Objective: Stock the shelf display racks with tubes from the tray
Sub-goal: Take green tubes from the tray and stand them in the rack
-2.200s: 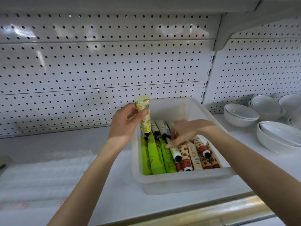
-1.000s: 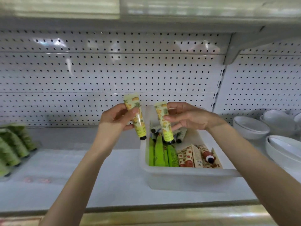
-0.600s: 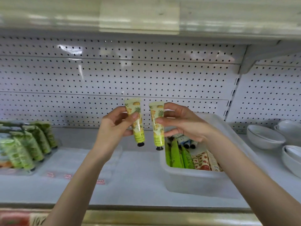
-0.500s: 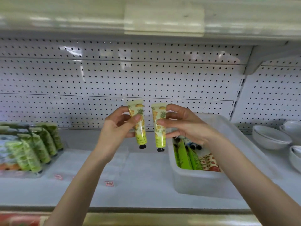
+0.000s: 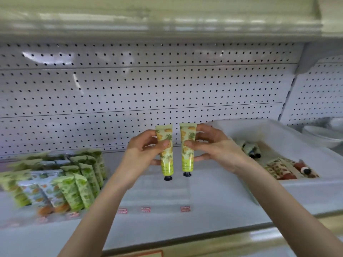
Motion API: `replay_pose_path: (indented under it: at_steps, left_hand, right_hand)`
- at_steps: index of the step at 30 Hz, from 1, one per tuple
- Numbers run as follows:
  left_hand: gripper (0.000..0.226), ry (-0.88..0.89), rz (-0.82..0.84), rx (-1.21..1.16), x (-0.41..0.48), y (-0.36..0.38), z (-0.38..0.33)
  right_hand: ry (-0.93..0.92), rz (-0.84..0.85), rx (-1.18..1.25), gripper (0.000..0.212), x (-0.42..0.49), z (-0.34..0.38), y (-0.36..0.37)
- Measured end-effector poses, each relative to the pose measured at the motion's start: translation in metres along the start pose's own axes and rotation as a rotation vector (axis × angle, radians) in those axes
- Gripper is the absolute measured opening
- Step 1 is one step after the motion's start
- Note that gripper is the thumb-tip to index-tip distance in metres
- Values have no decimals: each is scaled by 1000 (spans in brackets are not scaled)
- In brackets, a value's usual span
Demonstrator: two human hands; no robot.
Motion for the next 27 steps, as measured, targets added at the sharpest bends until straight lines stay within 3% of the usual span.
replay_pose_path:
  at_steps: [12, 18, 25, 27]
  left_hand:
    - [12, -13, 95, -53, -25, -11, 4]
    - [15, -25, 83, -40, -60, -16, 0]
    - [28, -53, -41, 11, -108, -49, 4]
    - [18, -49, -84, 18, -116, -66, 1]
  right_hand:
    - [41, -22, -2, 28, -35, -1, 33]
    - [38, -33, 28, 16, -64, -2, 46]
    - [44, 16, 5, 18, -90, -2, 72]
    - [42, 27, 18, 17, -93, -1, 83]
Point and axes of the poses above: each hand's wrist, its own x-axis towards the middle knuckle, its own y-axis out of the palm, z = x × y, the point moved 10 cm from there along x, towards the middle knuckle
